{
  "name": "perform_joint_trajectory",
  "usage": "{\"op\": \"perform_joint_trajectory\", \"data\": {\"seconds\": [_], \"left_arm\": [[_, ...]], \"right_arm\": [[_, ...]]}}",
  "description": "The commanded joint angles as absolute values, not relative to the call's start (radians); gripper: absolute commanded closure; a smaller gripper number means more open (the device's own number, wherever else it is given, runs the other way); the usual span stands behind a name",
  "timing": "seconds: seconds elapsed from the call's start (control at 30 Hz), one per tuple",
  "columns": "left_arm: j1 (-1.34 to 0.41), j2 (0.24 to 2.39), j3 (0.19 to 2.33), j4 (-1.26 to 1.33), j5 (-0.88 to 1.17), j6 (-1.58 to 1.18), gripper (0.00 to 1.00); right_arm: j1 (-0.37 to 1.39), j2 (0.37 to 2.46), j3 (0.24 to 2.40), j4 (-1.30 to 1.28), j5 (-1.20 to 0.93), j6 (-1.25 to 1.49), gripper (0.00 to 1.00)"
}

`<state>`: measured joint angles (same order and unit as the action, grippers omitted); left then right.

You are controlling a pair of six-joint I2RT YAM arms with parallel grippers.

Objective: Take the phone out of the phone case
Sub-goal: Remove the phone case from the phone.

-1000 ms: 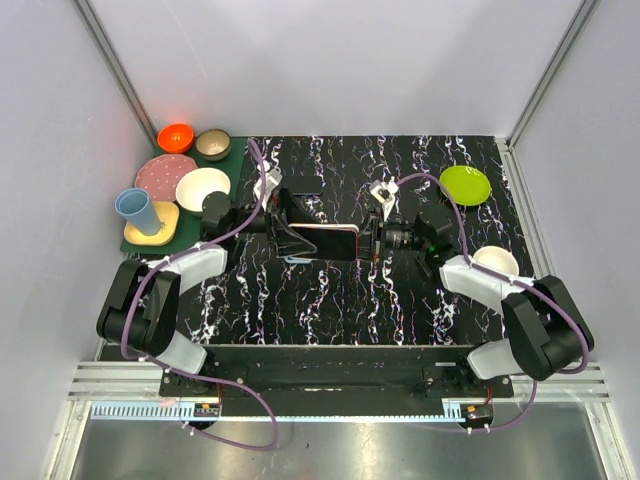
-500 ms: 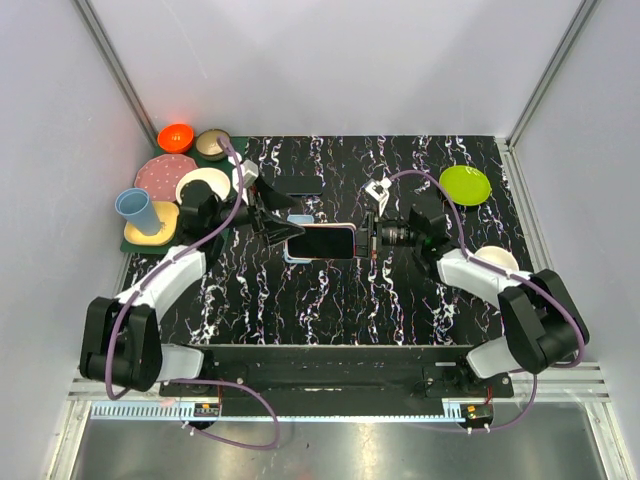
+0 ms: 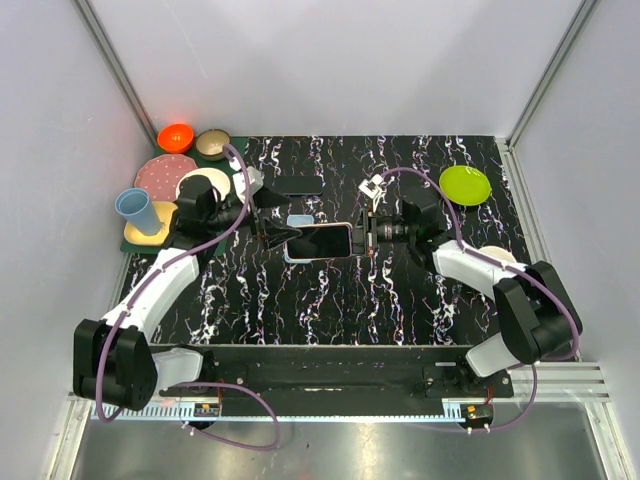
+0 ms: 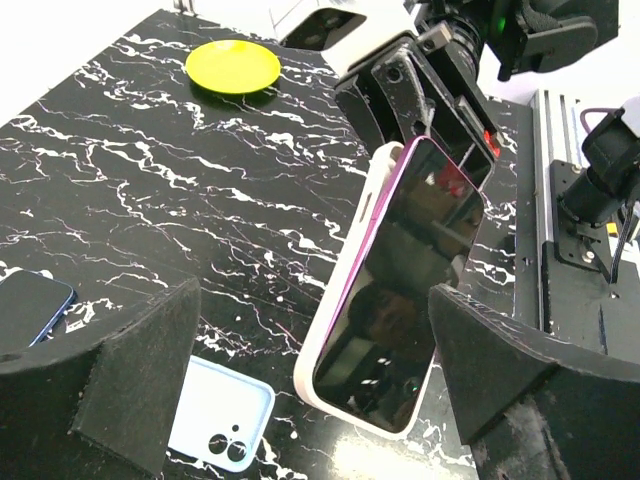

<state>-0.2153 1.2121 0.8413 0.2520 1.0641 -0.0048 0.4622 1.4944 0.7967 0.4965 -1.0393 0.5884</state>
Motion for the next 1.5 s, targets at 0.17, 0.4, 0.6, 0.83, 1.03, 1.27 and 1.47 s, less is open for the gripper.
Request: {"op": "perform_joint_trajectory", "data": {"seconds": [0.17,0.4,0.6,0.83,1.03,1.27,1.47], "left_arm": [[-0.281,1.195,0.908,0.092,1.026,0.211,0.01],[-0.397,1.206,0.968,-0.092,0.948,0.397,0.02],[-0.479,1.236,1.0,-0.204,0.868,0.52,0.02],[-0.56,1.284,1.006,-0.226,0.744,0.571,0.02],[-0.604,1.313,1.017,-0.225,0.681,0.589,0.02],[-0.614,1.307,0.999,-0.17,0.672,0.56,0.05],[-0.623,1.307,1.0,-0.164,0.689,0.548,0.1]], "right_arm": [[0.457,1.554,0.893,0.46,-1.103,0.597,1.0],[0.457,1.574,0.907,0.434,-1.123,0.598,1.0],[0.456,1.586,0.913,0.419,-1.137,0.595,1.0],[0.457,1.591,0.92,0.405,-1.143,0.589,1.0],[0.457,1.591,0.92,0.403,-1.146,0.588,1.0],[0.457,1.598,0.922,0.396,-1.143,0.591,1.0],[0.457,1.608,0.931,0.38,-1.135,0.591,1.0]]}}
